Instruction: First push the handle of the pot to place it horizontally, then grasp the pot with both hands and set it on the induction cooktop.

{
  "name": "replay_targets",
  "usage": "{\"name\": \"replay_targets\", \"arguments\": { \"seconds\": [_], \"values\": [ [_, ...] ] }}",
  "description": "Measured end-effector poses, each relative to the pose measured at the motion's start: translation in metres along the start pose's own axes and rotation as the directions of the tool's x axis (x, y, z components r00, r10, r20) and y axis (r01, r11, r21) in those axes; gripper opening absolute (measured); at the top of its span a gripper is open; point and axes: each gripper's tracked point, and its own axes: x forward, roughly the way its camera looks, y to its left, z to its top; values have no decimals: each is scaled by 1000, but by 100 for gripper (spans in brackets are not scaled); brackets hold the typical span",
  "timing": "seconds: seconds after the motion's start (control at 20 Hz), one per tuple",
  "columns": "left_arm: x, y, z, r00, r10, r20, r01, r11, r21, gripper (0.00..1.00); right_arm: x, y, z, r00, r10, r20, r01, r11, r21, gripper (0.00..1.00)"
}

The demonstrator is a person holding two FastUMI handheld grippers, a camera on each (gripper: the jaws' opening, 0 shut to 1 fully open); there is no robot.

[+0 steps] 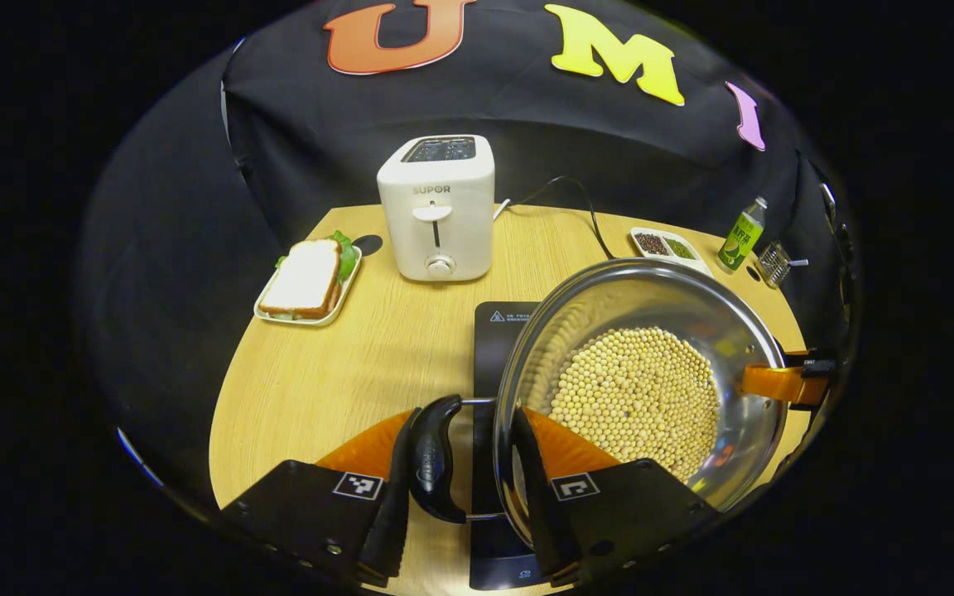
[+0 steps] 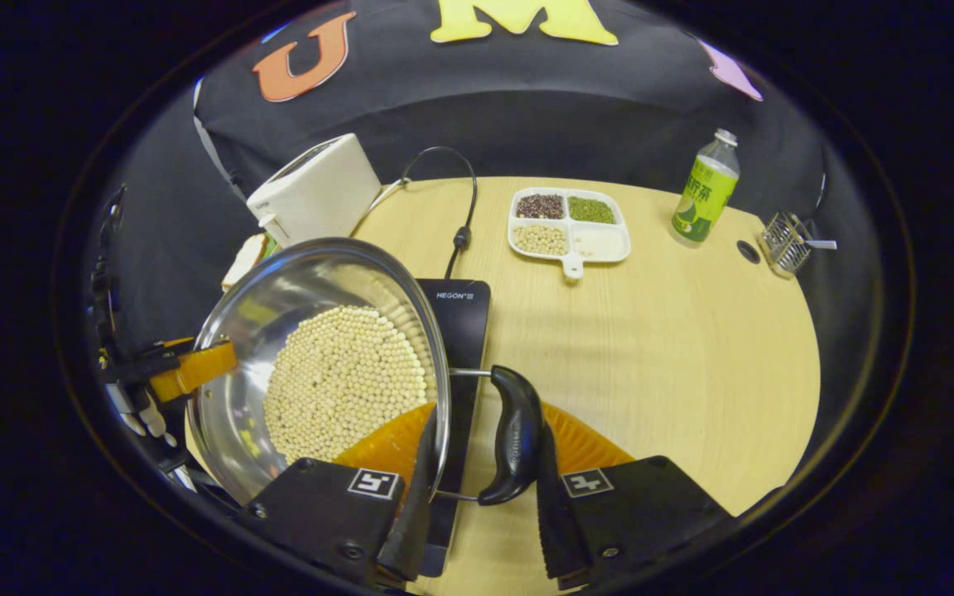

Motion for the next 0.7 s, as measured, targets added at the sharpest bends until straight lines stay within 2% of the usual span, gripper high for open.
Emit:
{"name": "replay_targets", "arguments": {
  "seconds": [0.4,0.45,0.5,0.6,0.65,0.7],
  "values": [
    [2,-1,3,1000,-14,3,14,1000,20,59,1,-1,0,999,-6,34,6,1000,1,58],
    [1,-2,3,1000,-16,4,16,1000,19,69,0,-1,0,999,-5,33,5,1000,2,58],
    [1,-2,3,1000,-15,4,15,1000,18,59,0,-1,1,999,-6,36,6,1000,4,58],
    [1,-1,4,1000,-9,6,9,1000,25,60,0,-1,0,999,-7,38,7,1000,6,59],
    [0,-2,4,1000,-9,7,9,1000,28,51,1,-1,0,999,-6,42,6,1000,4,60],
    [1,-3,4,1000,-17,8,17,999,29,62,0,-1,1,999,-11,43,11,1000,-4,61]
  ]
}}
